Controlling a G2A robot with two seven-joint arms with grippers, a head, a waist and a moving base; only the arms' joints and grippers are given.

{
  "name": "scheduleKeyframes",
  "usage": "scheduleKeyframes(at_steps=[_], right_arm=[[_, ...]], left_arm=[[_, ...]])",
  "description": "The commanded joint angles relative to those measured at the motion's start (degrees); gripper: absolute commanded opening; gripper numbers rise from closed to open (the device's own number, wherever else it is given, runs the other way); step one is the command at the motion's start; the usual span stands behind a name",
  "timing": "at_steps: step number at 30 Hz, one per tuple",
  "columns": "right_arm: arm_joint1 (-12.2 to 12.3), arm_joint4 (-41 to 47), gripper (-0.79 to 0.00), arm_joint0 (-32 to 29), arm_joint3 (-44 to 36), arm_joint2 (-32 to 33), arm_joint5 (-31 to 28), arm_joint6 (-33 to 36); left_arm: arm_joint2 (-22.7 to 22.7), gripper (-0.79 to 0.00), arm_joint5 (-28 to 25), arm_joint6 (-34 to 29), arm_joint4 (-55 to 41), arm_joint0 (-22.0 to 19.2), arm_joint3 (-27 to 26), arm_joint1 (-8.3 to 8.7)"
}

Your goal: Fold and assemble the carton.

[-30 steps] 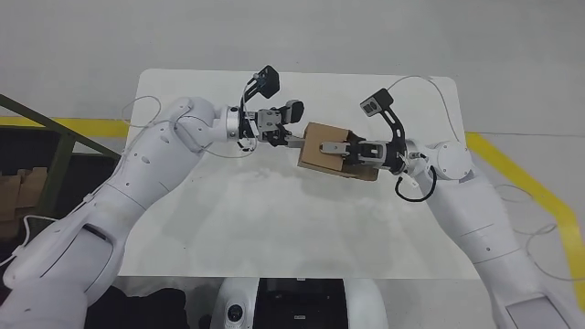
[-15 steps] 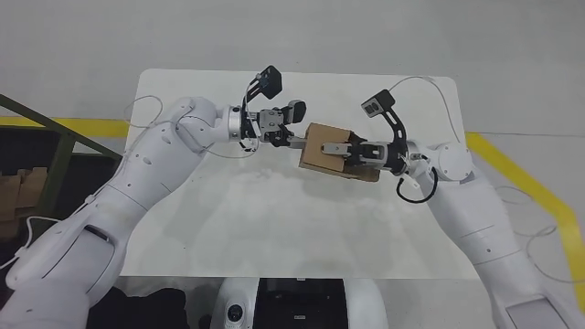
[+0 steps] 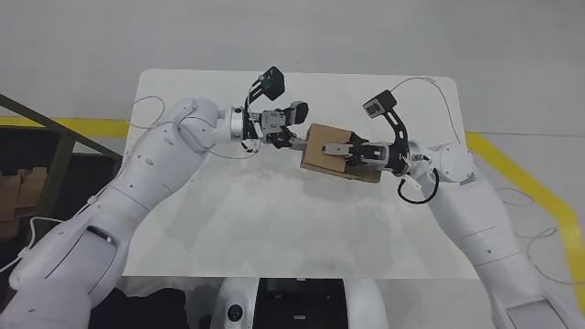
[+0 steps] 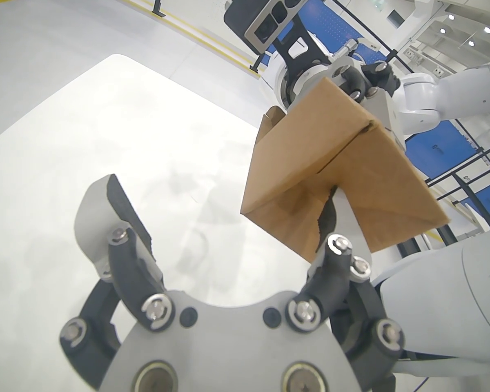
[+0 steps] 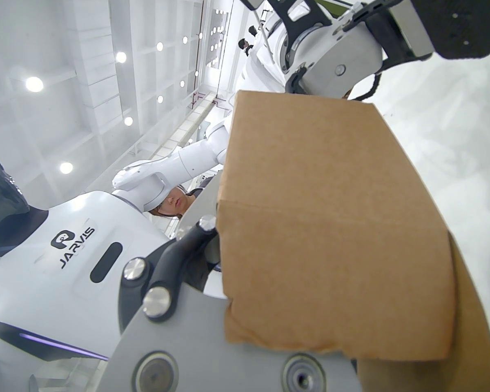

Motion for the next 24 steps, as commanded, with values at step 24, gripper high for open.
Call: scheduleKeyframes(at_steps=[24], right_arm=[[0.04, -4.79, -0.785, 2.8, 6.24, -0.28, 6.02, 2.28]], left_arm=[[-10.59, 0.0, -2.06, 6.66, 12.3, 6.19, -3.46, 2.99]])
